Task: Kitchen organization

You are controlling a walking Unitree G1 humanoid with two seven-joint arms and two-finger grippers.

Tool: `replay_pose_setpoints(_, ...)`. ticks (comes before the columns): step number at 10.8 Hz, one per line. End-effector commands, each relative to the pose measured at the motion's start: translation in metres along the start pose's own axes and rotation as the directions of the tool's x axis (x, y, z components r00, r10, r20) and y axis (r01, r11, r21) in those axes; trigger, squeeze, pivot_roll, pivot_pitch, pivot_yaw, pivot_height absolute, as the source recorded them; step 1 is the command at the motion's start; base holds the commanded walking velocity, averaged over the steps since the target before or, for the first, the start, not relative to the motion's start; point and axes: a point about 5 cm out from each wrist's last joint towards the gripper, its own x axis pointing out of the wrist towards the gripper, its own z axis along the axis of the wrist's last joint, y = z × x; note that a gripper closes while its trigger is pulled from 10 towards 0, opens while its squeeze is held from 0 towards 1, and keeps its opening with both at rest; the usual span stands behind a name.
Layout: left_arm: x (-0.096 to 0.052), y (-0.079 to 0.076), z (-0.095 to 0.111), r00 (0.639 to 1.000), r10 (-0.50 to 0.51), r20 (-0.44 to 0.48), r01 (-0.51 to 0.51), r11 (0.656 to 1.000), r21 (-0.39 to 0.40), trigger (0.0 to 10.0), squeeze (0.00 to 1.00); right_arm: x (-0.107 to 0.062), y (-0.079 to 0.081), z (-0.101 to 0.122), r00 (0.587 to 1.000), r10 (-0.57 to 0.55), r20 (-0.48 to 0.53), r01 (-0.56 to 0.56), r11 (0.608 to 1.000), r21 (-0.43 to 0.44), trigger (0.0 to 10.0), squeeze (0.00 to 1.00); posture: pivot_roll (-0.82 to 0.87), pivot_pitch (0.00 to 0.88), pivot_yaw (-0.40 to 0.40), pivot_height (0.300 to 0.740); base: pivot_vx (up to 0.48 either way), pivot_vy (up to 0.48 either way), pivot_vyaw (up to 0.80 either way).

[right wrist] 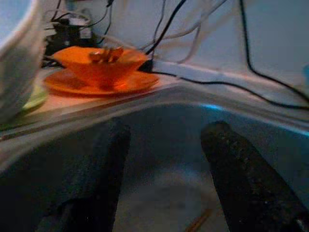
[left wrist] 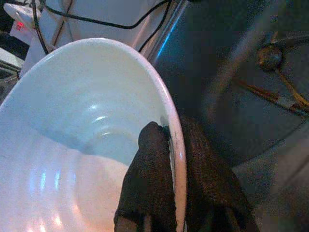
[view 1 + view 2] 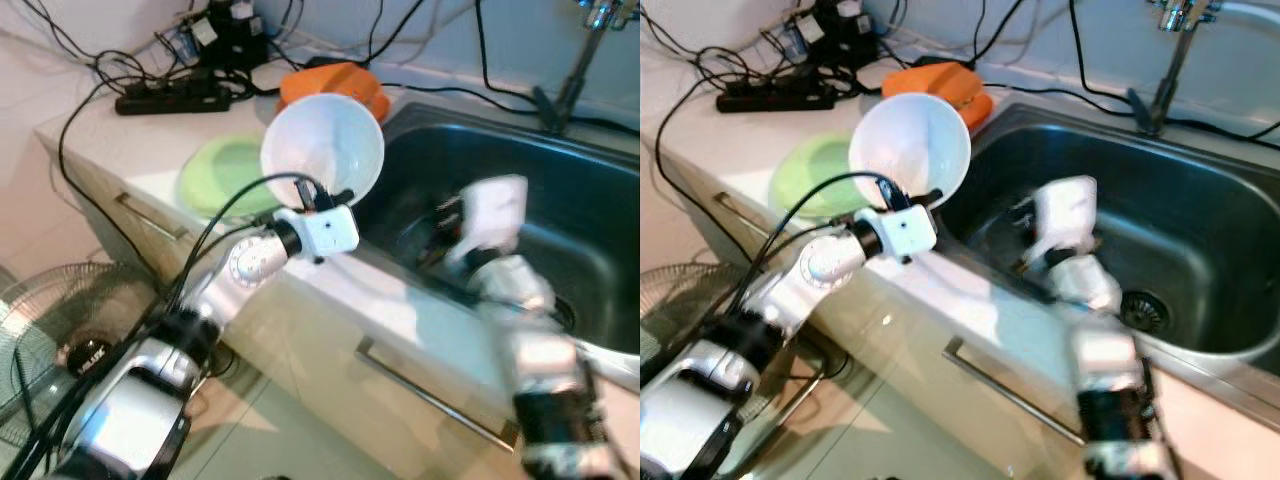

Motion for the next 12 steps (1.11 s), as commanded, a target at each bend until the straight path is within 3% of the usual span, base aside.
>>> replay_pose_setpoints(1, 0.000, 0.003, 0.007, 1.000, 0.015, 0.019, -0.015, 1.000, 0.015, 10.0, 0.00, 0.005, -0.003, 0.005, 1.000, -0.006, 0.016, 0.005, 1.000, 0.027, 10.0, 1.00, 0.09, 0.059, 0.078, 0.740, 0.000, 0.000, 0.00)
replay_pose_setpoints(4, 0.001, 0.007, 0.008, 0.999, 0.038, -0.008, -0.037, 0.999, 0.039, 10.0, 0.00, 0.015, -0.008, 0.024, 0.997, 0.007, 0.083, -0.014, 0.997, 0.082, 10.0, 1.00, 0.09, 0.013, 0.079, 0.740, 0.000, 0.000, 0.00)
replay_pose_setpoints(7, 0.005, 0.014, 0.005, 0.998, 0.041, -0.045, -0.037, 0.995, 0.090, 10.0, 0.00, 0.018, -0.006, 0.055, 0.980, 0.094, 0.175, -0.101, 0.994, 0.033, 10.0, 1.00, 0.08, 0.000, 0.087, 0.740, 0.000, 0.000, 0.00)
replay_pose_setpoints(8, 0.007, 0.013, 0.004, 0.998, 0.036, -0.059, -0.030, 0.994, 0.104, 10.0, 0.00, 0.016, -0.008, 0.064, 0.976, 0.110, 0.189, -0.122, 0.991, 0.056, 10.0, 0.00, 0.07, 0.000, 0.097, 0.740, 0.000, 0.000, 0.00)
replay_pose_setpoints(12, 0.015, 0.003, 0.013, 0.999, -0.024, -0.029, 0.028, 0.985, 0.171, 10.0, 0.00, 0.012, 0.014, 0.056, 0.966, 0.245, 0.078, -0.252, 0.964, 0.083, 10.0, 0.00, 0.08, 0.008, 0.097, 0.740, 0.000, 0.000, 0.00)
